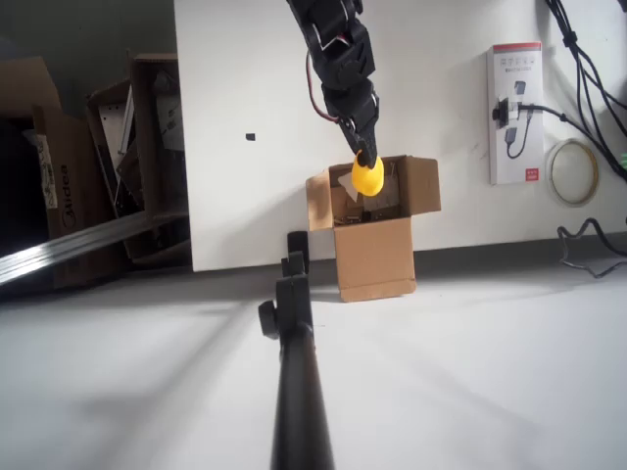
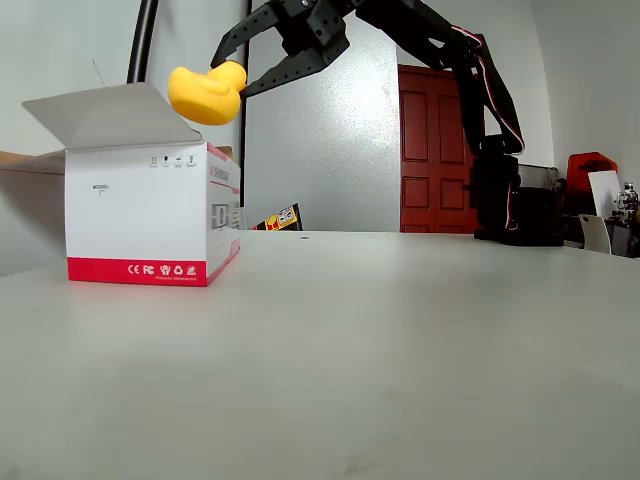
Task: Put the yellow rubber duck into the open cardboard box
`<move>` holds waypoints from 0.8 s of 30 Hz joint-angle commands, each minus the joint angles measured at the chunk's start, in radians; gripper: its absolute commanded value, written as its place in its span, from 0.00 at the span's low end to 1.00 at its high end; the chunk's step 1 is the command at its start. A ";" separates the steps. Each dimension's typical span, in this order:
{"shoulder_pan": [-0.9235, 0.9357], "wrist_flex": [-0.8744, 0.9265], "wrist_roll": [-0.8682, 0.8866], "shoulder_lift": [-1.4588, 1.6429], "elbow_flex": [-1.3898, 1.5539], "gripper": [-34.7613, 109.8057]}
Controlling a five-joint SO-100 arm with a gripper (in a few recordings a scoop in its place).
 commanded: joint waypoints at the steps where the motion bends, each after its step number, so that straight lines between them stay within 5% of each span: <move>1: 0.000 -0.011 0.014 0.005 -0.048 0.35; 15: 0.009 0.006 0.031 0.014 -0.048 0.39; 24: 0.063 0.133 0.032 0.135 -0.046 0.24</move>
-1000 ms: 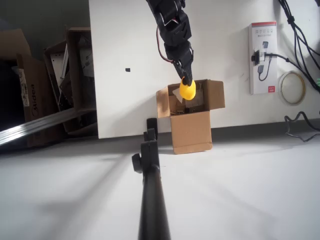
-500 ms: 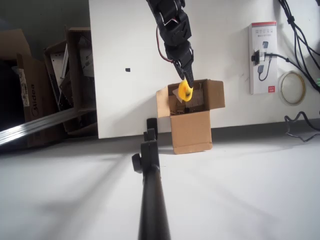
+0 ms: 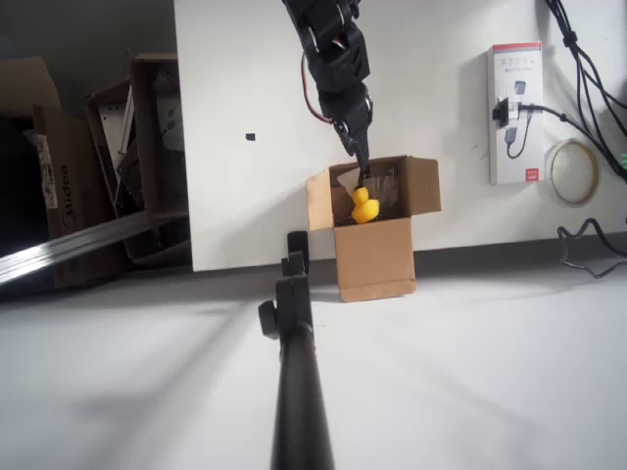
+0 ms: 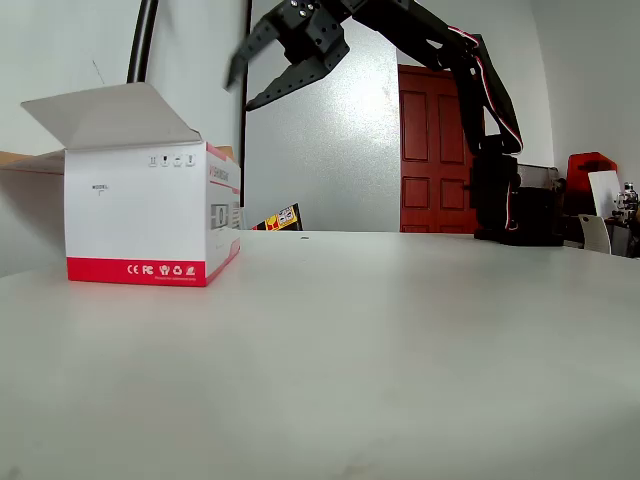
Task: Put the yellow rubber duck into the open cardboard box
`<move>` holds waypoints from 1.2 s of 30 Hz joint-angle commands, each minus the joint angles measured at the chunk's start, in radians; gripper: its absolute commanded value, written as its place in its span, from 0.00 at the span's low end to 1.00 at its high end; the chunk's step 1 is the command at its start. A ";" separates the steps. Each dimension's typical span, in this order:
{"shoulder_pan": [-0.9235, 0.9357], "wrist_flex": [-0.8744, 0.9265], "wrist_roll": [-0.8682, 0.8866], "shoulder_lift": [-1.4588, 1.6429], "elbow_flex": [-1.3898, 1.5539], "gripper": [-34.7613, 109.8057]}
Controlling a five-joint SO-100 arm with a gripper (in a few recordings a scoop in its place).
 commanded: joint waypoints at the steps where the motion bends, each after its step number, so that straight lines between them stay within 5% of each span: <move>1: 0.028 0.051 0.008 0.133 -0.041 0.24; 15: 0.189 0.374 0.009 0.546 -0.032 0.24; 28: 0.382 0.370 0.009 1.166 0.396 0.24; 36: 0.433 0.206 0.018 1.600 0.950 0.24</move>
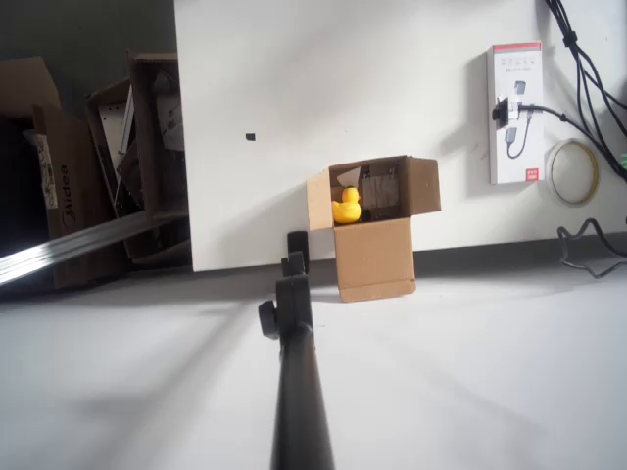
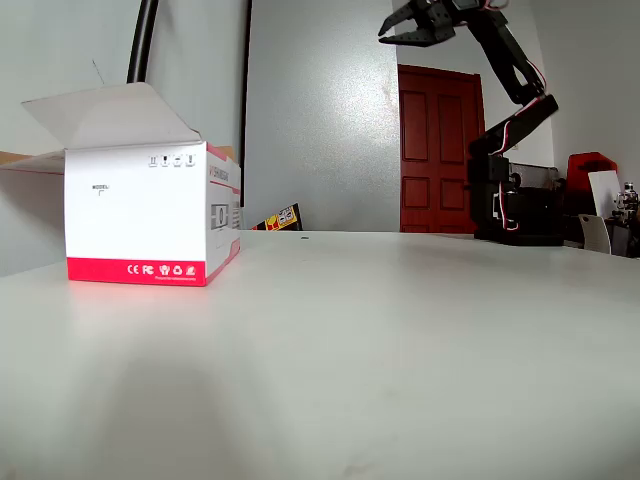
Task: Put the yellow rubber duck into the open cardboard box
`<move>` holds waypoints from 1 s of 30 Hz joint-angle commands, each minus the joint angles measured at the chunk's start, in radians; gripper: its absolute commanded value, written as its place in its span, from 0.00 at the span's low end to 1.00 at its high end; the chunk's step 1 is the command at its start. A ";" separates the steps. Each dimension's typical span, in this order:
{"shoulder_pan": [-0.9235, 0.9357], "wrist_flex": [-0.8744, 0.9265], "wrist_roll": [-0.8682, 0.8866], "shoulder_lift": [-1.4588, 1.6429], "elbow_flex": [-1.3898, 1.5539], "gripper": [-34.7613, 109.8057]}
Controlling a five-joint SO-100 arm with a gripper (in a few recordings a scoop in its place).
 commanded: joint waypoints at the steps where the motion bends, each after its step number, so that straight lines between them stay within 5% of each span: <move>1: 0.028 -0.091 0.009 0.187 0.258 0.24; 30: 0.158 -0.382 -0.026 0.632 1.068 0.24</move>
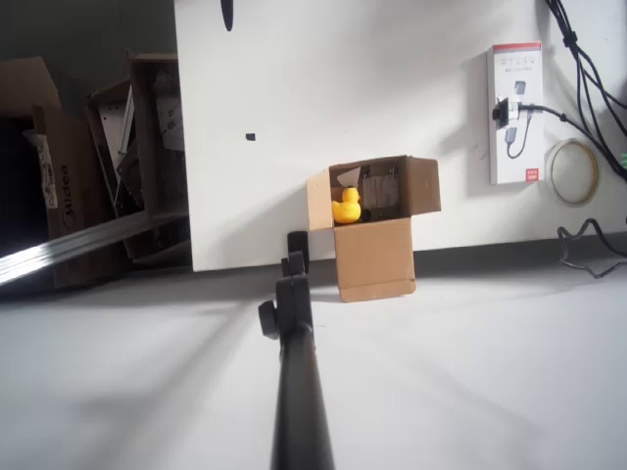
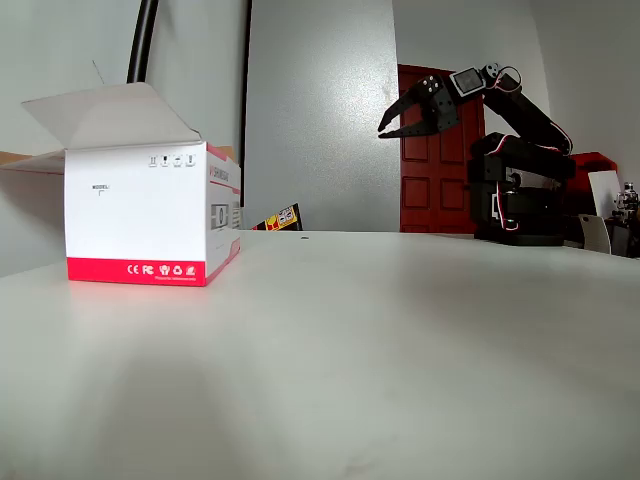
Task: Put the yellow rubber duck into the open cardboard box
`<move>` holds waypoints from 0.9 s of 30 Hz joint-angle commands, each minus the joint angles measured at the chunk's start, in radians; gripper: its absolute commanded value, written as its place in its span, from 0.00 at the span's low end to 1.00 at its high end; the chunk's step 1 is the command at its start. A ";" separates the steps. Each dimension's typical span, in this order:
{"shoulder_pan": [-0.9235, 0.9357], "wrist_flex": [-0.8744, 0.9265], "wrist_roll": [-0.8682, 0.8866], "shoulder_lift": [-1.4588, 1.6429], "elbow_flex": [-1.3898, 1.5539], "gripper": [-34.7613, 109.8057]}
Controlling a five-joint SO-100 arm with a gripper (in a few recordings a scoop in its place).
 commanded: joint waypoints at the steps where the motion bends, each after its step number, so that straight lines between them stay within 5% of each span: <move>1: 0.012 -0.038 0.002 0.006 0.052 0.24; 27: -0.069 -0.153 0.040 -0.002 0.442 0.24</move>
